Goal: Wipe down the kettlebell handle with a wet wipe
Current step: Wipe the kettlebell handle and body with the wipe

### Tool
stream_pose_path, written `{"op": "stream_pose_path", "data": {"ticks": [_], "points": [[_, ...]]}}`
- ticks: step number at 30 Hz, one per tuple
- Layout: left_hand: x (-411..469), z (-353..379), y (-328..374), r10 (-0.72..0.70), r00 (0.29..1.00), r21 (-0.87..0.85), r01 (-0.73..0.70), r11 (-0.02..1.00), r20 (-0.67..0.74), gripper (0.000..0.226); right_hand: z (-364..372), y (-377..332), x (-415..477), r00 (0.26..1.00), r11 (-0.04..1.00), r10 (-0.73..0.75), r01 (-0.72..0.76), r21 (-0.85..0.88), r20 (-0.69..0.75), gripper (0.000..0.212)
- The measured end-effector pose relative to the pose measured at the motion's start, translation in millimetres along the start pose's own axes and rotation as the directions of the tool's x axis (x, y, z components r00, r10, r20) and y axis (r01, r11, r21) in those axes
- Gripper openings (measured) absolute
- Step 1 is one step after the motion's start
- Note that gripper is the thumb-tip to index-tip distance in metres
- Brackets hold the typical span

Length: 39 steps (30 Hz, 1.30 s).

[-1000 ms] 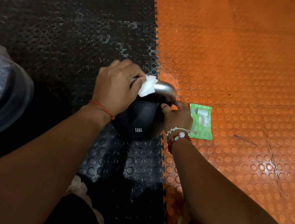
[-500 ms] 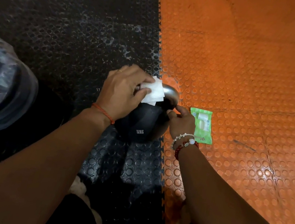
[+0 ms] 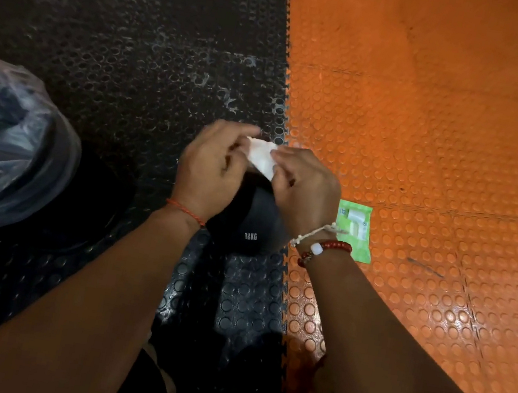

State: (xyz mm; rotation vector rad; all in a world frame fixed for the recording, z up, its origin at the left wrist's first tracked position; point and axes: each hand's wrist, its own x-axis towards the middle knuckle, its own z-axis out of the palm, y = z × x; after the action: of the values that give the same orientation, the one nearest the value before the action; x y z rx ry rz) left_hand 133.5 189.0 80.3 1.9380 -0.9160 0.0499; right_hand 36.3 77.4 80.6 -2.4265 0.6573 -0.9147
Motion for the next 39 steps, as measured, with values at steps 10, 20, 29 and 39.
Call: {"op": "stream_pose_path", "data": {"ticks": [10, 20, 29, 39], "points": [[-56.3, 15.5, -63.4, -0.756, 0.629, -0.278, 0.771, 0.573, 0.185, 0.053, 2.1, 1.5, -5.4, 0.97, 0.949, -0.195, 0.224, -0.22, 0.146, 0.026], [-47.6, 22.4, -67.8, -0.776, 0.606, -0.331, 0.779, 0.533, 0.175, 0.037, 6.5, -5.3, -2.6, 0.944, 0.93, -0.206, 0.271, -0.25, 0.256, 0.019], [-47.4, 22.7, -66.8, -0.769, 0.611, -0.381, 0.767, 0.516, 0.188, 0.035, -6.5, -16.1, 14.2, 0.93, 0.934, -0.153, 0.247, -0.259, 0.333, 0.011], [-47.5, 27.4, -65.7, -0.779, 0.602, -0.355, 0.776, 0.521, 0.174, 0.034, -13.9, -24.4, 37.1, 0.851, 0.941, -0.109, 0.255, -0.221, 0.514, 0.017]]}}
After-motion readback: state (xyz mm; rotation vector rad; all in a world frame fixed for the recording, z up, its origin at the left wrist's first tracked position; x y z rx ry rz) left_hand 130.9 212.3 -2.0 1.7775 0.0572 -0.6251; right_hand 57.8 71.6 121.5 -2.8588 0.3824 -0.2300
